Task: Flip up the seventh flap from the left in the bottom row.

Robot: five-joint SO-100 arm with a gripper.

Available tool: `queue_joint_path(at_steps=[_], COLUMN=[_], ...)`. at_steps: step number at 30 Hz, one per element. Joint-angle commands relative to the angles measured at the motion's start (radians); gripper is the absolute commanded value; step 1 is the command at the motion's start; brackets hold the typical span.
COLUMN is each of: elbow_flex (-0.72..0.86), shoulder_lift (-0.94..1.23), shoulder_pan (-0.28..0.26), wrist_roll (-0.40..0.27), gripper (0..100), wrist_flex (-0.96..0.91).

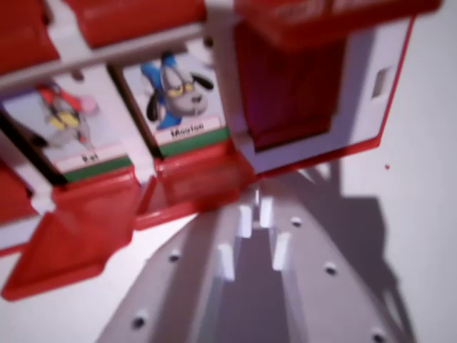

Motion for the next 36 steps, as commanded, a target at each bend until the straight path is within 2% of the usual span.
queue_joint_path(at_steps=[1, 20, 36], elbow_flex=[-0.141, -0.318, -0.235], shoulder_lift=[0.005, -0.135, 0.043], shoulder_pan=[-0.017, -0.051, -0.058], wrist_roll=[0.023, 0.067, 0.066], gripper=[0, 0, 0], wrist_flex=[-0.035, -0.060, 0.032])
